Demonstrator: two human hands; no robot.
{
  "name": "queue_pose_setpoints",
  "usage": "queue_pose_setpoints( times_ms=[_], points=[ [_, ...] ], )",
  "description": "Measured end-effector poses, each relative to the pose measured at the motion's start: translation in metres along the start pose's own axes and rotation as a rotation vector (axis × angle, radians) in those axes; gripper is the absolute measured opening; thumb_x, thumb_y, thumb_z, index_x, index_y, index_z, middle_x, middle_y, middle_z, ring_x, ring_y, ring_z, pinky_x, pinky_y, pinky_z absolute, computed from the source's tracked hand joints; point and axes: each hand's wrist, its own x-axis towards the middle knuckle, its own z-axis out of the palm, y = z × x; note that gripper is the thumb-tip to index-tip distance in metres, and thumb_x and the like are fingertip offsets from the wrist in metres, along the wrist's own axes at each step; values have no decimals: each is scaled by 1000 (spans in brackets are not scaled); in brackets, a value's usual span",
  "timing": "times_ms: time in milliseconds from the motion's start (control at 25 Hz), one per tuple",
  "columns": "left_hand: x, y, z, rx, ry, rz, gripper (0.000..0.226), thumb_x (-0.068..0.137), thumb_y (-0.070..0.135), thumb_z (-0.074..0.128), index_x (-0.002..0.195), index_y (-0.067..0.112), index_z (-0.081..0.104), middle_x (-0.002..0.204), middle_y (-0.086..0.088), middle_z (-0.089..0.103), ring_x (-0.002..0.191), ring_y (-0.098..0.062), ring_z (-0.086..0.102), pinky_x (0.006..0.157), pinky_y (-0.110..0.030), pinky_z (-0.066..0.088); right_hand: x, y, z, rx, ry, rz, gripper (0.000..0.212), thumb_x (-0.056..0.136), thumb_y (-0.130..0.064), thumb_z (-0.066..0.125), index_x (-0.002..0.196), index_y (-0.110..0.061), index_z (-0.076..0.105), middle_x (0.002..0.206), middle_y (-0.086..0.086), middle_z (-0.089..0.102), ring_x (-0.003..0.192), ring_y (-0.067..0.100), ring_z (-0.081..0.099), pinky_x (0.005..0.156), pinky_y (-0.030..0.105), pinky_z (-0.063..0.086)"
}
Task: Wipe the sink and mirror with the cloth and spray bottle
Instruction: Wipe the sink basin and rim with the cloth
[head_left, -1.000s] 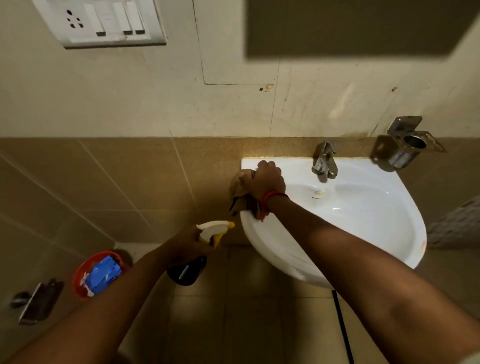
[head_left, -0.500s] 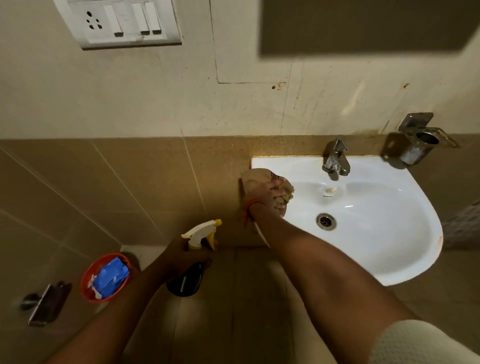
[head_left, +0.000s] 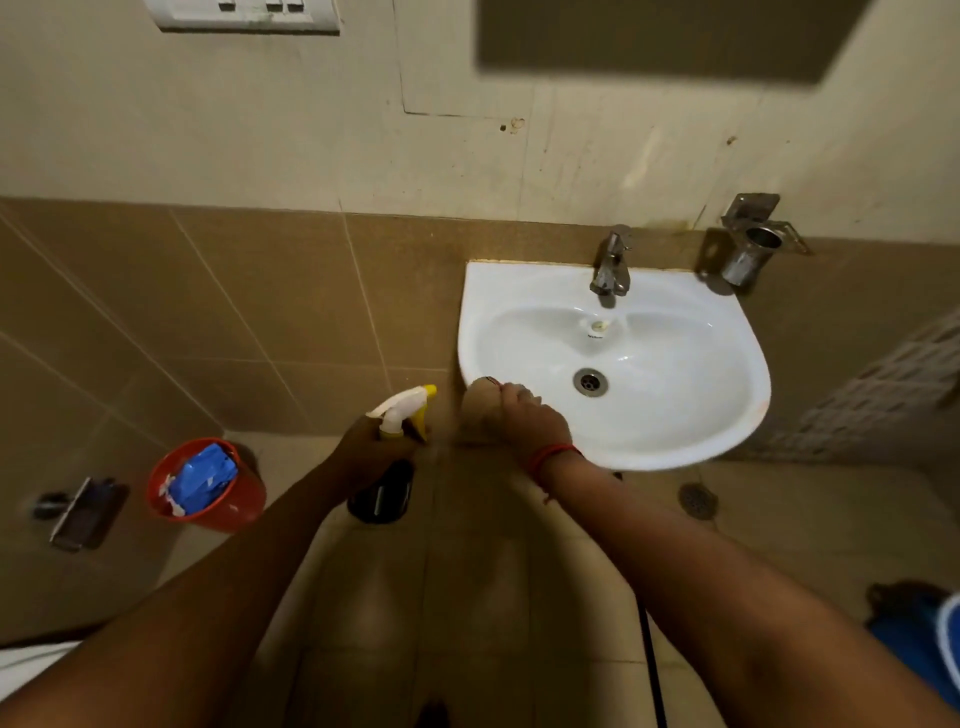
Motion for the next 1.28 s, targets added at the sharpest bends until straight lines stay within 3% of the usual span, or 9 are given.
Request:
queue_pose_setpoints(
  times_ms=[80,160,320,440,640,840,1000,1120,1280],
  points=[
    [-9,11,21,-44,-27,52,51,70,-1,66,117,18,67,94,-6,72,91,-25,70,80,-49,62,-50,35,-9,-346,202,-26,32,93,-18,45,113,-8,68,90,11,70,63,32,72,48,34,54],
    [-13,20,43,-95,-43,83,41,78,-10,63,115,6,66,93,-3,71,89,-21,68,75,-44,61,-68,81,-20,-471,243,-124,39,97,-12,50,136,-15,48,114,12,63,88,38,71,66,42,54],
    [-21,23,62,-149,-82,77,33,76,-8,65,108,-3,63,96,-6,69,80,-17,68,61,-31,61,-90,123,-42,-504,273,42,44,93,-23,57,135,-24,44,120,5,65,101,33,68,87,44,50],
    [-24,12,55,-164,-51,64,32,70,3,63,101,1,67,100,-10,70,85,-23,67,66,-36,62,-90,134,-52,-497,208,141,53,88,-27,62,137,-22,45,121,8,65,115,33,61,109,52,37],
    [-10,4,27,-100,-35,77,31,65,15,69,95,14,72,103,-17,74,93,-28,70,92,-59,55,-60,29,-27,-120,100,-15,47,91,-23,62,133,-10,45,125,16,61,115,39,62,90,47,50],
    [29,13,-18,-3,-52,84,35,62,17,66,97,21,71,111,-23,72,91,-35,70,90,-57,57,19,-82,-28,311,236,339,42,104,-20,36,140,-5,51,141,19,53,135,41,49,110,59,40],
    [68,-2,-47,61,22,18,20,79,0,73,99,4,73,97,-22,73,90,-42,71,82,-51,61,90,-104,-39,696,-156,403,40,108,-24,44,142,-5,40,136,23,52,127,25,54,106,20,49],
    [70,-12,-48,93,10,-74,16,84,-4,74,84,11,69,78,-12,67,73,-26,66,65,-31,54,116,-105,-48,532,-82,451,62,96,-44,66,135,-1,45,137,22,55,144,40,39,117,59,35],
    [77,-7,-51,100,-13,-74,15,84,-4,73,94,7,70,83,-18,68,78,-34,67,74,-42,56,96,-105,-45,539,168,432,75,104,-28,55,157,5,14,159,28,29,150,47,23,123,55,23]
  ],
)
